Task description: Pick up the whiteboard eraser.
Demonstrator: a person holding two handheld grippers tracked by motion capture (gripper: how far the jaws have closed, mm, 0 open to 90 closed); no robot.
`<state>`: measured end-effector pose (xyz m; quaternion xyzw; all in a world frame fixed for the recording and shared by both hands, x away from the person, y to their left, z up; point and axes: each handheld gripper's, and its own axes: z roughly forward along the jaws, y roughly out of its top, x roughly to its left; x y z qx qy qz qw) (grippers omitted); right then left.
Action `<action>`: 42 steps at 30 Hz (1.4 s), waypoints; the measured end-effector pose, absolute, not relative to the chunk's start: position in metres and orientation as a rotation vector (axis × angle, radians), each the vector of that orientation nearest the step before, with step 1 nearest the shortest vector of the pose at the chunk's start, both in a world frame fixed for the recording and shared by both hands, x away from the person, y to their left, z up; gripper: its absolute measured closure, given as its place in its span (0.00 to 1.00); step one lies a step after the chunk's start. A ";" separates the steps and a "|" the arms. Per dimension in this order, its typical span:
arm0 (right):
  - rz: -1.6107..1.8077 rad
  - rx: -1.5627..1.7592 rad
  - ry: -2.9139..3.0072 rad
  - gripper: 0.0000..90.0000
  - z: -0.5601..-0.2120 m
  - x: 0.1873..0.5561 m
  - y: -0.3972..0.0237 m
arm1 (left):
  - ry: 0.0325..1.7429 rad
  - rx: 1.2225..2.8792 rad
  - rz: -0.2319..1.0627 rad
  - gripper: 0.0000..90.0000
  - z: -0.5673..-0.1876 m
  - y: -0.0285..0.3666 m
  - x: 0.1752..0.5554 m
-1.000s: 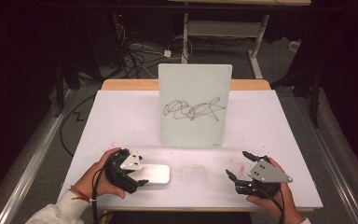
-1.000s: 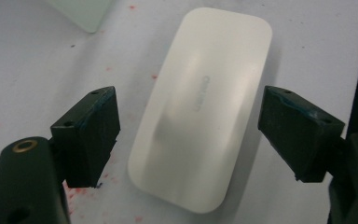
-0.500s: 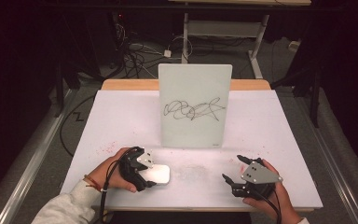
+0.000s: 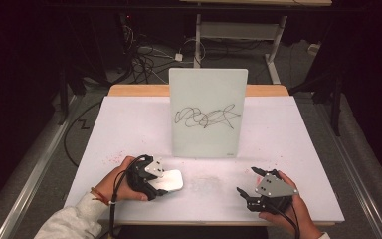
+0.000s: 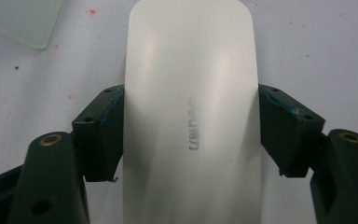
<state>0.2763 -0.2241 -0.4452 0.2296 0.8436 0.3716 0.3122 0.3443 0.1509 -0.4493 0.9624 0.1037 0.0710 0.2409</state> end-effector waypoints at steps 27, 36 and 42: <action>0.999 0.631 2.166 0.28 -0.440 0.281 -0.228 | 0.485 2.320 0.581 0.32 -0.425 0.180 0.332; 1.003 0.629 2.154 0.28 -0.438 0.281 -0.228 | 0.526 2.260 0.640 0.32 -0.424 0.179 0.329; 1.002 0.624 2.158 0.28 -0.439 0.282 -0.227 | 0.576 2.216 0.709 0.32 -0.422 0.173 0.328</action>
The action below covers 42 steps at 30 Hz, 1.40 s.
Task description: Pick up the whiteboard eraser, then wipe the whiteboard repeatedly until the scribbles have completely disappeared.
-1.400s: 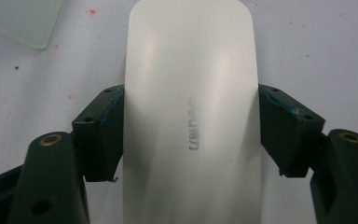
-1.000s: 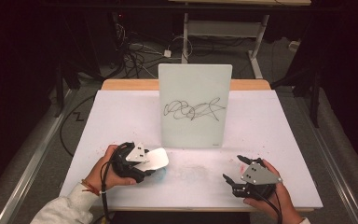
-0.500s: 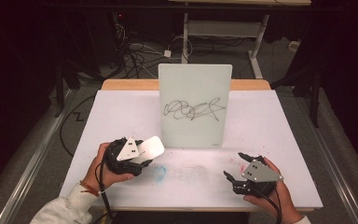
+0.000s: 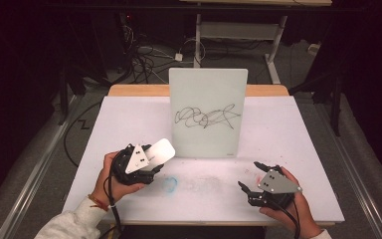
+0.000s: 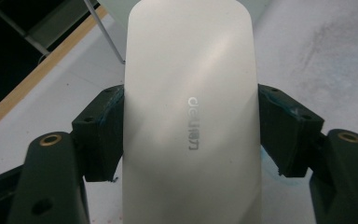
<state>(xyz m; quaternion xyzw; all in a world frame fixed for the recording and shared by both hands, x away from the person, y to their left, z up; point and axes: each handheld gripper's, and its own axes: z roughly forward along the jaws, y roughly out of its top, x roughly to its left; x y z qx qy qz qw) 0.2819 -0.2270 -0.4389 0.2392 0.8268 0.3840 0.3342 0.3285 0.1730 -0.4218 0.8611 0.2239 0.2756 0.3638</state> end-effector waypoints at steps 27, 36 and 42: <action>0.993 0.617 2.161 0.28 -0.441 0.281 -0.227 | 0.680 1.998 0.998 0.32 -0.403 0.137 0.372; 0.978 0.612 2.168 0.28 -0.443 0.282 -0.226 | 0.637 1.988 1.118 0.32 -0.408 0.113 0.385; 0.972 0.607 2.177 0.28 -0.444 0.281 -0.225 | 0.602 2.038 1.195 0.32 -0.428 0.105 0.383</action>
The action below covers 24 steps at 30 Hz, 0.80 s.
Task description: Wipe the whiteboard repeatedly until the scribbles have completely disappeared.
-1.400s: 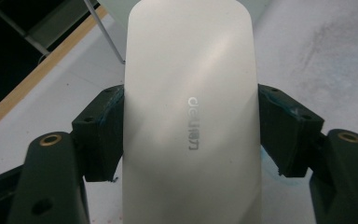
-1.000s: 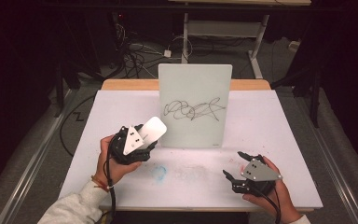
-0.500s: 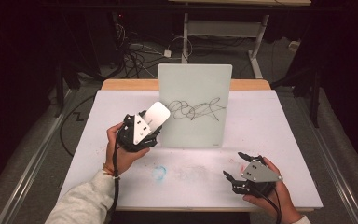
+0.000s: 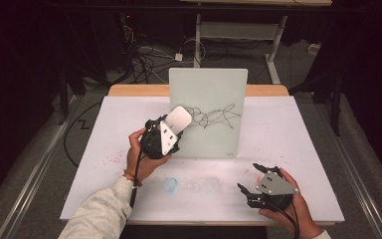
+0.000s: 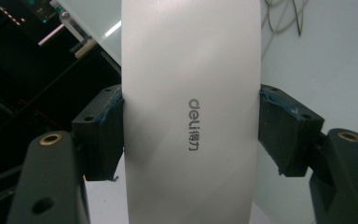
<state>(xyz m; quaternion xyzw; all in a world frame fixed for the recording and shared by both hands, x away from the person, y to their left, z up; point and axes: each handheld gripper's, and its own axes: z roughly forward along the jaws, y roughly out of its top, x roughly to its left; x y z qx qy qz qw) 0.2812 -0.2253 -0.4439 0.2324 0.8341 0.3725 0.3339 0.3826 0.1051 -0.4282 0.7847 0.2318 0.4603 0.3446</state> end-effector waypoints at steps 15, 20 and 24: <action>0.961 0.583 2.193 0.28 -0.446 0.280 -0.223 | 0.651 2.030 1.212 0.32 -0.425 0.109 0.385; 0.963 0.598 2.197 0.28 -0.446 0.281 -0.222 | 0.712 1.967 1.198 0.32 -0.411 0.113 0.392; 0.956 0.590 2.207 0.28 -0.447 0.280 -0.221 | 0.732 1.956 1.165 0.32 -0.416 0.113 0.392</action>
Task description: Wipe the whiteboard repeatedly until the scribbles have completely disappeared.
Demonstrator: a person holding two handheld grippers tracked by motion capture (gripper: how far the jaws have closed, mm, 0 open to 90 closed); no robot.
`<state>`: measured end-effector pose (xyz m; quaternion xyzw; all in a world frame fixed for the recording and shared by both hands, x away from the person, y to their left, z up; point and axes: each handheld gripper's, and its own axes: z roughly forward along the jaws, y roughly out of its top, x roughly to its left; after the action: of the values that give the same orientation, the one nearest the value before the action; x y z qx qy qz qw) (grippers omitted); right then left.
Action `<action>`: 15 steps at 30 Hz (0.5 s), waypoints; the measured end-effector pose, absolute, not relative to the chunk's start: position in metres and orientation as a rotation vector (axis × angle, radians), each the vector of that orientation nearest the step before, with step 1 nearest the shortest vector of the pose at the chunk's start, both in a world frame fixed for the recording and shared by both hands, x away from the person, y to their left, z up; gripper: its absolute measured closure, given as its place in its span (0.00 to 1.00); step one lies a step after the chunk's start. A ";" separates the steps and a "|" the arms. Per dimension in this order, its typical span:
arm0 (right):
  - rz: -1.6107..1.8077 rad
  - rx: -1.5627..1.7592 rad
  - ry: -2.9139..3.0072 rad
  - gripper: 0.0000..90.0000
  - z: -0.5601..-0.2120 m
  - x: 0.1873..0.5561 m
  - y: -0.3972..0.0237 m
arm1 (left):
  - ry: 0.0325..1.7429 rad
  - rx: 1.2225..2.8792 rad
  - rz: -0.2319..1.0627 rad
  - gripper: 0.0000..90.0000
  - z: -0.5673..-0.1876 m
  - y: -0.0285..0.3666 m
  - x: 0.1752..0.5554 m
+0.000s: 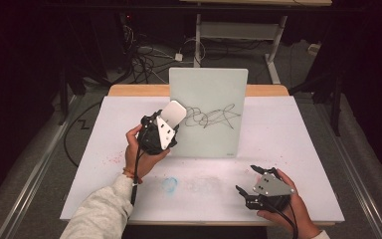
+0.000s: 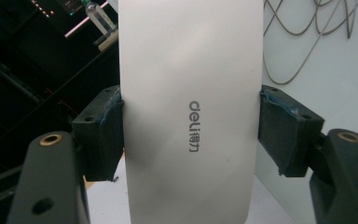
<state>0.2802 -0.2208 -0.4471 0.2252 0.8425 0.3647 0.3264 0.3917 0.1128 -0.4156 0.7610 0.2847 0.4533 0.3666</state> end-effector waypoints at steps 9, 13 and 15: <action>0.954 0.581 2.212 0.28 -0.446 0.279 -0.220 | 0.668 2.131 1.233 0.32 -0.451 0.102 0.375; 0.951 0.574 2.213 0.28 -0.447 0.280 -0.219 | 0.688 2.146 1.227 0.32 -0.446 0.096 0.376; 0.947 0.577 2.221 0.28 -0.448 0.280 -0.219 | 0.696 2.137 1.217 0.32 -0.439 0.094 0.378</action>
<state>0.2798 -0.2191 -0.4476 0.2200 0.8465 0.3611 0.3234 0.3780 0.0943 -0.4390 0.8005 0.2606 0.4558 0.2890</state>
